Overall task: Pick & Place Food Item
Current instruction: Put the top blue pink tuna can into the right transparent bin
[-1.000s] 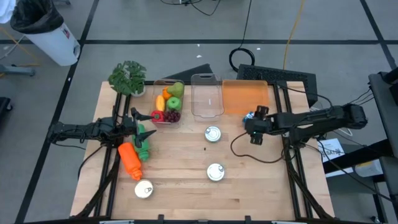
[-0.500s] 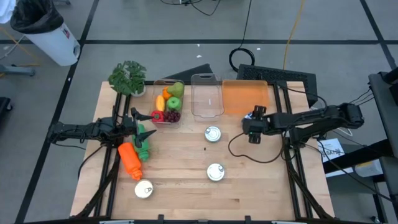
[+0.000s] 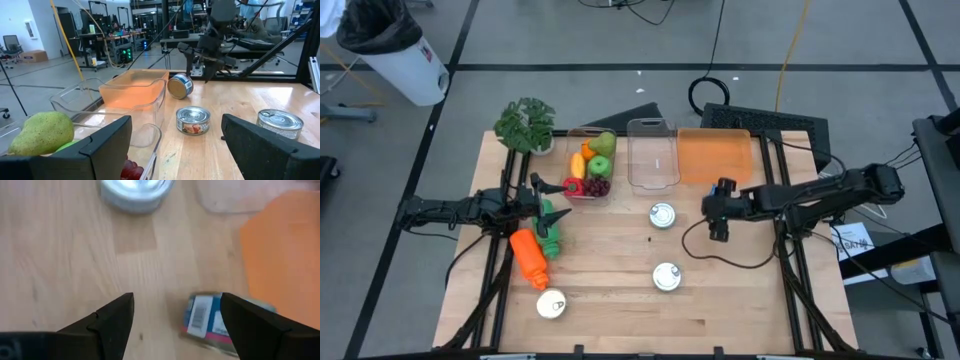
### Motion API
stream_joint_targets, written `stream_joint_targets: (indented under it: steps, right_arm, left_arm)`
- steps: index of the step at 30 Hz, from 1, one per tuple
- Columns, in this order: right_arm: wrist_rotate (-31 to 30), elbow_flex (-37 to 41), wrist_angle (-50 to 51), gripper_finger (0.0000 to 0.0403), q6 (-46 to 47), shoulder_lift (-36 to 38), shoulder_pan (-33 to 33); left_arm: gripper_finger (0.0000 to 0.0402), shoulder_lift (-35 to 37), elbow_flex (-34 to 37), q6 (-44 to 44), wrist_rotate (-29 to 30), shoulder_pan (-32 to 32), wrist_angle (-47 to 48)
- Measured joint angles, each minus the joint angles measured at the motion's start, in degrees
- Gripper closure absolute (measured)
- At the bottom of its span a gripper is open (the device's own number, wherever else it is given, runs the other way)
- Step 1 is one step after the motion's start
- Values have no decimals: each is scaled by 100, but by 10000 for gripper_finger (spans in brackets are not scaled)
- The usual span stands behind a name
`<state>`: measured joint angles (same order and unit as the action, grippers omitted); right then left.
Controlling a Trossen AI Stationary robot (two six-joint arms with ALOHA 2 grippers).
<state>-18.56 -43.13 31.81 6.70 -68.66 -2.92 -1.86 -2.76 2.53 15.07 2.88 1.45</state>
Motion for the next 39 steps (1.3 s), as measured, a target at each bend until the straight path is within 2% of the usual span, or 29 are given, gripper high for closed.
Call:
stream_joint_targets:
  steps: [4,7,11,16,21,26,32,39]
  right_arm:
    - [72,-330,134,120,302,0,-62]
    - [-350,-547,461,122,722,4,-121]
    - [-846,-791,1084,128,2081,4,-81]
    - [-816,-1017,1949,130,4056,4,48]
    - [-660,-976,2245,125,5649,7,206]
    - [-678,-703,2025,116,6055,7,339]
    - [-671,-151,628,100,6060,8,445]
    - [-667,163,588,98,6509,7,673]
  left_arm:
    - [78,0,0,13,0,0,0]
    - [78,0,0,16,1,1,1]
    - [78,0,0,6,0,0,1]
    - [78,0,0,9,0,1,-1]
    - [78,1,0,11,0,1,2]
    - [78,2,0,17,0,0,0]
    - [78,0,0,17,0,0,2]
    - [78,2,0,17,0,0,0]
